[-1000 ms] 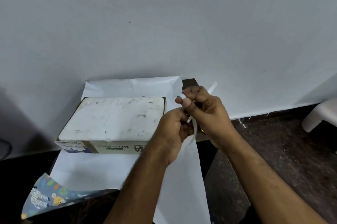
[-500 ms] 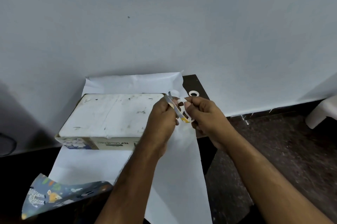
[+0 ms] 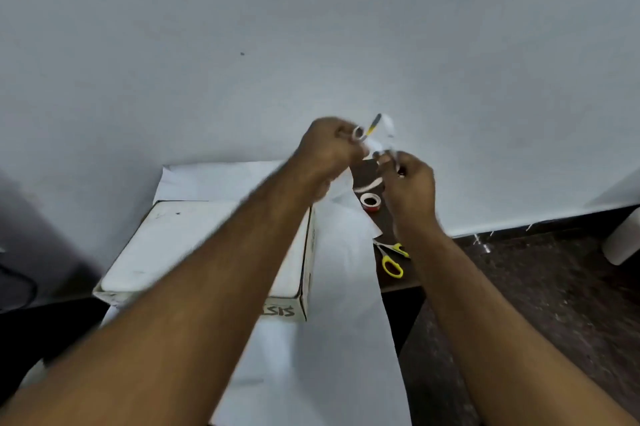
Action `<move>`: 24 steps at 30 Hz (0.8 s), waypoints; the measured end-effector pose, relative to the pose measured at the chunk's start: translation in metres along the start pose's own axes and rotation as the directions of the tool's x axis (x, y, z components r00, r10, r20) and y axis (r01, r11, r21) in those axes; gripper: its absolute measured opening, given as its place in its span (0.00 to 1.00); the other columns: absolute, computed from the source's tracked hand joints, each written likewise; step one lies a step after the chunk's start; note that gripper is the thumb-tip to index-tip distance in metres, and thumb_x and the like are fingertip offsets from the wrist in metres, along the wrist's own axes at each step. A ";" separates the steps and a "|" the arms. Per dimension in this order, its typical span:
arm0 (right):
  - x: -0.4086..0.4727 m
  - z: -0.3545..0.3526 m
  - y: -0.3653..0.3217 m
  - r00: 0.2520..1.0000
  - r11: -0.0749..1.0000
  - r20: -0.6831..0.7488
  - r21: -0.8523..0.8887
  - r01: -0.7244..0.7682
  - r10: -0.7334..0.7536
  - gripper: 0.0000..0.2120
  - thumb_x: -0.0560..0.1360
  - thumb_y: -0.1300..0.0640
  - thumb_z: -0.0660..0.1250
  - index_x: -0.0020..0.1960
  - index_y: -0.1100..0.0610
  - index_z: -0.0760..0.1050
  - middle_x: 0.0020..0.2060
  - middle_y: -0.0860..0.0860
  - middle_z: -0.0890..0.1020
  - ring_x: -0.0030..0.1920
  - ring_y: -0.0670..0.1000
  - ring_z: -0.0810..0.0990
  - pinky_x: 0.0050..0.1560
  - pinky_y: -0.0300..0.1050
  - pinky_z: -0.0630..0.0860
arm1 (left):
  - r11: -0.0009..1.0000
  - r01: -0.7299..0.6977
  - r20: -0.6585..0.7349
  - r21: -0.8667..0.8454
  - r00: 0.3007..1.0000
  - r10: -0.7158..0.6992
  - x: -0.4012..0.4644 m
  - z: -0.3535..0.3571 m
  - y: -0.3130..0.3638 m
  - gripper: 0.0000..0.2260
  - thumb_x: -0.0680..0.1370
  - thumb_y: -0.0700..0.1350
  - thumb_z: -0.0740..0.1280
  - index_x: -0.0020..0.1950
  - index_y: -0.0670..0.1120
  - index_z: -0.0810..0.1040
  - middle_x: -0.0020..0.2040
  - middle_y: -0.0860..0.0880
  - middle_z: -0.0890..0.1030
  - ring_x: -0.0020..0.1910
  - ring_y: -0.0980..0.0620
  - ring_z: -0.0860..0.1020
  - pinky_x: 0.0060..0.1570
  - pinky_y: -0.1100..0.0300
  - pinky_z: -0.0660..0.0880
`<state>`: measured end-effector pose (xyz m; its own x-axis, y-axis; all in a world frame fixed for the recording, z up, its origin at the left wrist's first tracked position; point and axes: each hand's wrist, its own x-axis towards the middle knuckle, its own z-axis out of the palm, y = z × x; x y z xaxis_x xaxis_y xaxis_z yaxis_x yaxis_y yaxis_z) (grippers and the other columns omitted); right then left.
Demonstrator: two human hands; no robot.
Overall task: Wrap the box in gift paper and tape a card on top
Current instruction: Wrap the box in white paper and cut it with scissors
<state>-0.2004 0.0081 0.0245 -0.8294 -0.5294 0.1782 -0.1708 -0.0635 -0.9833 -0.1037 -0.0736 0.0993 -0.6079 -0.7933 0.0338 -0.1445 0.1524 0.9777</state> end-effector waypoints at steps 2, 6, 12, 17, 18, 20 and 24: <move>0.022 0.007 0.012 0.988 0.985 -0.087 0.126 -0.114 0.125 0.10 0.82 0.58 0.65 0.44 0.55 0.82 0.32 0.46 0.78 0.34 0.46 0.74 0.40 0.44 0.73 | 0.991 -0.058 0.063 0.122 0.997 0.051 0.036 0.008 0.015 0.11 0.72 0.28 0.73 0.44 0.43 0.80 0.40 0.45 0.81 0.46 0.43 0.83 0.56 0.46 0.80; 0.041 0.011 0.042 0.967 0.972 -0.105 0.080 -0.223 0.230 0.10 0.82 0.58 0.65 0.60 0.59 0.80 0.48 0.51 0.83 0.46 0.50 0.80 0.50 0.46 0.77 | 0.850 -0.162 0.048 0.501 0.986 0.159 0.097 0.032 0.004 0.08 0.70 0.29 0.74 0.47 0.39 0.85 0.36 0.50 0.81 0.38 0.52 0.81 0.45 0.61 0.79; 0.050 0.009 0.067 0.987 0.981 -0.057 -0.117 -0.156 0.150 0.11 0.80 0.63 0.65 0.59 0.54 0.81 0.47 0.49 0.84 0.48 0.50 0.83 0.47 0.37 0.75 | 0.763 -0.123 -0.072 0.634 0.974 0.217 0.152 0.013 -0.057 0.07 0.73 0.30 0.71 0.48 0.39 0.85 0.49 0.44 0.85 0.45 0.53 0.77 0.40 0.74 0.68; 0.050 0.006 0.065 0.986 0.979 -0.123 -0.156 -0.131 0.112 0.10 0.79 0.61 0.67 0.57 0.56 0.84 0.46 0.50 0.86 0.46 0.48 0.83 0.45 0.35 0.76 | 0.772 -0.238 0.065 0.590 0.966 0.248 0.165 0.018 -0.059 0.05 0.73 0.33 0.75 0.48 0.40 0.86 0.45 0.46 0.85 0.39 0.59 0.77 0.39 0.79 0.68; 0.050 0.005 0.064 0.983 0.979 -0.149 -0.157 -0.133 0.110 0.10 0.79 0.61 0.67 0.58 0.57 0.84 0.47 0.50 0.86 0.46 0.48 0.83 0.46 0.35 0.76 | 0.754 -0.266 0.101 0.600 0.961 0.259 0.168 0.024 -0.056 0.06 0.73 0.33 0.74 0.48 0.39 0.86 0.45 0.46 0.85 0.40 0.59 0.78 0.40 0.79 0.68; 0.048 0.001 0.067 0.984 0.970 -0.156 -0.209 -0.124 0.092 0.11 0.80 0.62 0.66 0.60 0.57 0.83 0.49 0.51 0.86 0.48 0.49 0.83 0.48 0.37 0.76 | 0.677 -0.309 0.163 0.668 0.949 0.272 0.173 0.037 -0.052 0.07 0.74 0.31 0.72 0.50 0.39 0.86 0.49 0.45 0.85 0.46 0.53 0.80 0.44 0.74 0.71; 0.045 -0.004 0.076 0.999 0.918 -0.044 -0.395 -0.043 0.027 0.15 0.80 0.64 0.64 0.65 0.56 0.79 0.52 0.52 0.84 0.52 0.53 0.82 0.53 0.43 0.76 | 0.382 -0.314 0.283 0.869 0.949 0.135 0.174 0.048 -0.063 0.12 0.77 0.30 0.62 0.56 0.40 0.81 0.53 0.43 0.76 0.48 0.45 0.78 0.48 0.58 0.72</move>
<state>-0.2523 -0.0173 -0.0422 -0.8565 -0.4931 0.1528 -0.3316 0.2987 -0.8949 -0.2378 -0.1925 0.0335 -0.8179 -0.5656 0.1052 -0.5431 0.8194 0.1831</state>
